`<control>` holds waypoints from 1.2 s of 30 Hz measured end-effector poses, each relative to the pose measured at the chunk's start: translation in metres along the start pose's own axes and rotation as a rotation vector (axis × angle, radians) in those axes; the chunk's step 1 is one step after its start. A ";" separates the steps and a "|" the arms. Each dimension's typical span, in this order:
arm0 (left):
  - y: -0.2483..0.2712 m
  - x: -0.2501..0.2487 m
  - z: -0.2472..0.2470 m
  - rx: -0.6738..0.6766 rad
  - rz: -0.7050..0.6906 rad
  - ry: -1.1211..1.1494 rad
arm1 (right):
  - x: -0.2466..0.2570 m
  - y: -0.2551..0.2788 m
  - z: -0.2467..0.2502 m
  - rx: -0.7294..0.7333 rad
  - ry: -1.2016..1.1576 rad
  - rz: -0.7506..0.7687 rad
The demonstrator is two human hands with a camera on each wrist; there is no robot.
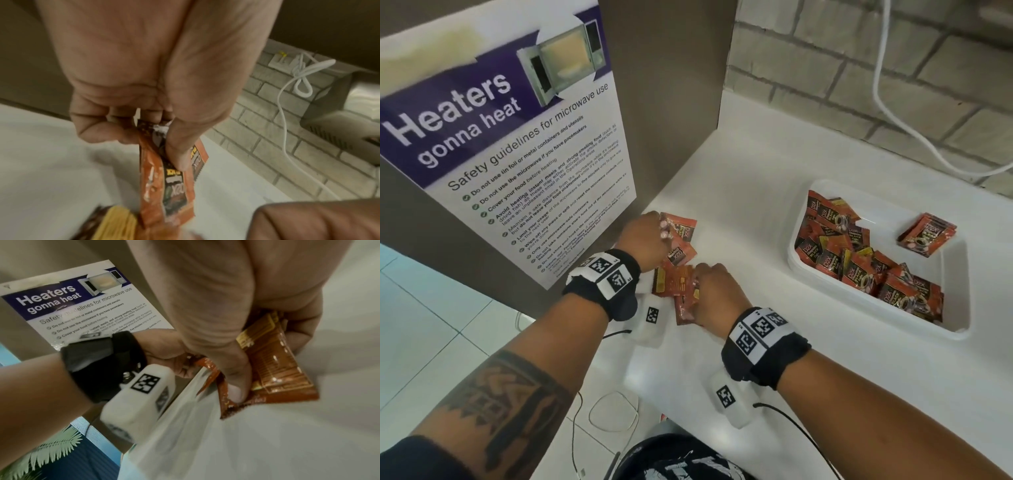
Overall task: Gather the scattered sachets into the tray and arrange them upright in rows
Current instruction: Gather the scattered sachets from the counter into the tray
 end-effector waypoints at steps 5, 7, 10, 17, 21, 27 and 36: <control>0.018 0.023 0.000 0.037 0.085 0.117 | -0.013 -0.007 0.016 -0.050 -0.143 -0.007; 0.024 0.030 -0.011 0.086 0.130 0.147 | -0.012 -0.010 0.019 -0.062 -0.212 0.017; 0.024 0.028 -0.019 0.102 0.132 0.128 | -0.005 -0.015 0.019 -0.035 -0.226 0.072; 0.011 0.050 -0.063 0.141 0.271 0.358 | -0.017 -0.023 0.021 -0.091 -0.416 0.028; 0.000 0.061 -0.079 0.128 0.319 0.524 | -0.022 -0.022 0.028 -0.040 -0.514 -0.031; 0.018 0.022 -0.059 0.078 0.281 0.561 | -0.019 -0.014 0.017 0.090 -0.576 -0.012; 0.020 -0.033 -0.049 0.105 0.215 0.734 | -0.041 -0.008 0.039 -0.013 -0.552 0.051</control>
Point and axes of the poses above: each hand's wrist, its own y-axis away from the middle knuckle, its own z-axis out of the back of the hand, x = y × z, the point moved 5 cm from there along -y, towards the middle knuckle, and after that the axes turned 10 degrees about -y, right-handed, at the moved point
